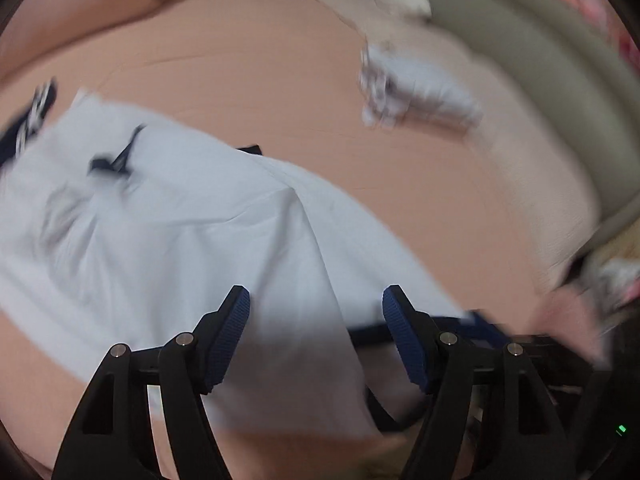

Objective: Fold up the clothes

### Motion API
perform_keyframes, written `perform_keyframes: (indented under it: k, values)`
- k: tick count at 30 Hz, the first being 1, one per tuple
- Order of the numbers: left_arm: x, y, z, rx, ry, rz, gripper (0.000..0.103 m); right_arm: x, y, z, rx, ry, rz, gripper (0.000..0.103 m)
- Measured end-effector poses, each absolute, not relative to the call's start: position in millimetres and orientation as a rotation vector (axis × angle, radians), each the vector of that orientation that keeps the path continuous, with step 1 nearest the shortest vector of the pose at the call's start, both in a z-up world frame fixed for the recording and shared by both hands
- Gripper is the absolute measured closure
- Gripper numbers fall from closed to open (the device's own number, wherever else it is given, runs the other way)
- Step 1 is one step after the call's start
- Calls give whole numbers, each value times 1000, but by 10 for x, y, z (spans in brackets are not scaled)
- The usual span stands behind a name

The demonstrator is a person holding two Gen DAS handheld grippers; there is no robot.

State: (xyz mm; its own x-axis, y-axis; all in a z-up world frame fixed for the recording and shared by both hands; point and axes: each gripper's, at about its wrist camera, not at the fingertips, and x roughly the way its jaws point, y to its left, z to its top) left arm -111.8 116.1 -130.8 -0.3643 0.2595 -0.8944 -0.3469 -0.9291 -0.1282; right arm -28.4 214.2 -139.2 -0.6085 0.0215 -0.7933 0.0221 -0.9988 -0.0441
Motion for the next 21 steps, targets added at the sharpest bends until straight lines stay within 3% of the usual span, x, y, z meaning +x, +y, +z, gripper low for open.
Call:
perform_keyframes:
  k: [1, 2, 3, 5, 10, 13, 21]
  values:
    - [-1144, 1229, -1406, -1553, 209, 2350, 58, -277, 2173, -1402, 1379, 71, -2814, 86]
    - [-1143, 1223, -1449, -1577, 251, 2384, 75, -274, 2198, -1431, 1383, 65, -2808, 85]
    - [-1132, 1190, -1466, -1585, 270, 2423, 83, -281, 2221, -1483, 1412, 65, -2793, 84]
    - [-1076, 1004, -1389, -1584, 161, 2470, 89, -300, 2253, -1579, 1477, 61, -2769, 83]
    - [-804, 326, -1251, -1641, -91, 2553, 95, -347, 2191, -1600, 1500, 38, -2751, 79]
    - [-587, -28, -1209, -1669, -335, 2544, 95, -366, 2118, -1642, 1516, 35, -2709, 79]
    - [105, -468, -1237, -1786, -472, 2498, 95, -273, 2049, -1500, 1429, 63, -2713, 72]
